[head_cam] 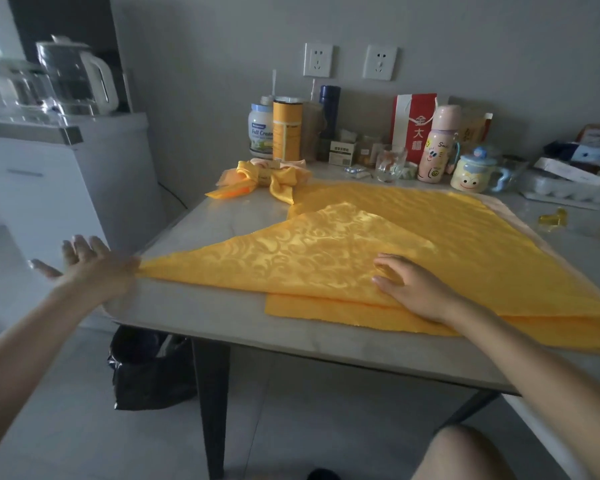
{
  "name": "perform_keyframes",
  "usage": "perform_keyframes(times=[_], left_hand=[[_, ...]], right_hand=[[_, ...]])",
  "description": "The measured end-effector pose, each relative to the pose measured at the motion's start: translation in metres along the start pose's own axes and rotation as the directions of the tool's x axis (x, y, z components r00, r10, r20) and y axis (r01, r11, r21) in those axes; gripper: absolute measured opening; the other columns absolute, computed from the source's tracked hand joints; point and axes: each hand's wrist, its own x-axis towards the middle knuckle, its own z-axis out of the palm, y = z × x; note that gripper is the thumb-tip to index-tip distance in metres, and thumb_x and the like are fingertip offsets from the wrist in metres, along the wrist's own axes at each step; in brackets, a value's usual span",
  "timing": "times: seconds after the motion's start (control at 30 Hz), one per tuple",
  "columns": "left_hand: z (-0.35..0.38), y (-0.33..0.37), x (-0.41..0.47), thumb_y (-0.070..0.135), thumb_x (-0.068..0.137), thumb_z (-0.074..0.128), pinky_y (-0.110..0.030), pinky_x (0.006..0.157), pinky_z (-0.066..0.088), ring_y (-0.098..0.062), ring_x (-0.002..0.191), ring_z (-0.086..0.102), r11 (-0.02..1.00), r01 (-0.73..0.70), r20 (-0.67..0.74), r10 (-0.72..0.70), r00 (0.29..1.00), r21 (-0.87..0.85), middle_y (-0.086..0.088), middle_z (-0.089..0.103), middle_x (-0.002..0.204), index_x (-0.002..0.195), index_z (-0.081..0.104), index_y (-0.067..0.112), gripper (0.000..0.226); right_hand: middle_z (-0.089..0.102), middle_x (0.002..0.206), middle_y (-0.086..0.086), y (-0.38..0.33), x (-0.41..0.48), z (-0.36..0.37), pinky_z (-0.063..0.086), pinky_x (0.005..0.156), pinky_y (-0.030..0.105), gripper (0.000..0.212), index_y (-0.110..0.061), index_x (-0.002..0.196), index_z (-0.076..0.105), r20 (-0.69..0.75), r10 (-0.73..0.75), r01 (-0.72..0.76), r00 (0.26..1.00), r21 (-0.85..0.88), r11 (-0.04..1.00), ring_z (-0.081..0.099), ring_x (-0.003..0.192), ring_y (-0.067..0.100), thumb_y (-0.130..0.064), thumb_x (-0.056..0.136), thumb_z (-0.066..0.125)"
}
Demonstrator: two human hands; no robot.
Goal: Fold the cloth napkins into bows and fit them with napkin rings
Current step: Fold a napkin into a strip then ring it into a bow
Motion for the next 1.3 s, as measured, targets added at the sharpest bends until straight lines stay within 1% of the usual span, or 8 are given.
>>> perform_keyframes(times=[0.17, 0.3, 0.47, 0.57, 0.7, 0.87, 1.07, 1.3], left_hand=[[-0.026, 0.065, -0.017, 0.035, 0.097, 0.039, -0.057, 0.113, 0.007, -0.028, 0.143, 0.003, 0.927, -0.376, -0.239, 0.368, 0.899, 0.016, -0.016, 0.014, 0.154, 0.142, 0.026, 0.003, 0.057], [-0.016, 0.144, -0.048, 0.037, 0.100, 0.031, -0.047, 0.113, 0.014, -0.025, 0.143, 0.011, 0.769, -0.639, -0.157, 0.635, 0.756, 0.032, -0.008, 0.028, 0.151, 0.142, 0.031, 0.012, 0.049], [-0.002, 0.202, -0.039, 0.035, 0.101, 0.033, -0.043, 0.113, 0.020, -0.022, 0.140, 0.021, 0.669, -0.742, -0.025, 0.741, 0.671, -0.044, -0.004, 0.035, 0.148, 0.143, 0.034, 0.014, 0.047], [0.008, 0.228, -0.015, 0.034, 0.101, 0.032, -0.044, 0.114, 0.019, -0.023, 0.141, 0.020, 0.678, -0.734, 0.050, 0.735, 0.676, -0.041, -0.004, 0.034, 0.149, 0.143, 0.033, 0.015, 0.046], [0.019, 0.250, 0.014, 0.031, 0.100, 0.035, -0.037, 0.098, 0.034, -0.028, 0.126, 0.041, 0.712, -0.699, 0.089, 0.702, 0.707, -0.062, -0.008, 0.047, 0.136, 0.134, 0.043, 0.017, 0.037], [0.010, 0.277, 0.038, 0.018, 0.088, 0.061, -0.033, 0.093, 0.041, -0.027, 0.122, 0.044, 0.754, -0.612, 0.192, 0.654, 0.731, -0.237, -0.009, 0.042, 0.137, 0.142, 0.036, 0.015, 0.059], [-0.004, 0.300, 0.064, 0.022, 0.076, 0.077, -0.026, 0.073, 0.045, -0.022, 0.102, 0.055, 0.801, -0.516, 0.396, 0.599, 0.696, -0.304, -0.002, 0.057, 0.113, 0.123, 0.058, 0.012, 0.052], [0.006, 0.310, 0.063, 0.024, 0.087, 0.066, -0.023, 0.057, 0.042, -0.020, 0.079, 0.052, 0.770, -0.455, 0.260, 0.598, 0.758, -0.446, -0.009, 0.059, 0.102, 0.115, 0.064, 0.006, 0.033]], right_hand=[[0.040, 0.146, -0.002, -0.006, 0.008, -0.008, 0.031, 0.098, 0.023, 0.043, -0.018, 0.135, 0.045, -0.152, 0.071, -0.050, 0.986, 0.140, 0.989, 0.038, 0.133, 0.015, -0.034, 0.095, 0.049], [0.041, 0.145, -0.001, -0.003, 0.023, -0.016, 0.038, 0.091, 0.026, 0.040, -0.019, 0.136, 0.044, -0.146, 0.136, -0.111, 0.980, 0.171, 0.979, 0.043, 0.128, 0.019, -0.028, 0.097, 0.047], [0.051, 0.138, 0.003, 0.020, 0.059, -0.038, 0.038, 0.093, 0.028, 0.031, -0.014, 0.126, 0.057, -0.185, 0.133, -0.124, 0.974, 0.060, 0.990, 0.045, 0.128, 0.021, -0.015, 0.097, 0.048], [0.057, 0.132, 0.006, 0.042, 0.086, -0.051, 0.037, 0.093, 0.025, 0.029, -0.012, 0.121, 0.062, -0.246, 0.197, -0.191, 0.949, 0.049, 0.980, 0.050, 0.124, 0.021, -0.012, 0.093, 0.052], [0.052, 0.132, 0.010, 0.065, 0.118, -0.056, 0.040, 0.091, 0.027, 0.051, -0.011, 0.131, 0.050, -0.111, 0.354, -0.352, 0.929, 0.030, 0.935, 0.051, 0.119, 0.024, -0.025, 0.084, 0.067], [0.064, 0.081, 0.008, 0.076, 0.143, -0.060, 0.042, 0.055, 0.024, 0.029, -0.007, 0.086, 0.065, 0.052, 0.447, -0.444, 0.893, 0.264, 0.856, 0.056, 0.064, 0.016, -0.032, 0.076, 0.076], [0.056, 0.094, 0.003, 0.069, 0.155, -0.059, 0.040, 0.071, 0.028, 0.030, -0.011, 0.092, 0.059, 0.017, 0.361, -0.356, 0.932, 0.216, 0.909, 0.052, 0.086, 0.018, -0.035, 0.080, 0.072], [0.058, 0.099, 0.007, 0.066, 0.158, -0.057, 0.040, 0.072, 0.026, 0.020, -0.007, 0.095, 0.065, 0.011, 0.387, -0.374, 0.922, 0.284, 0.883, 0.052, 0.090, 0.019, -0.024, 0.085, 0.068]])
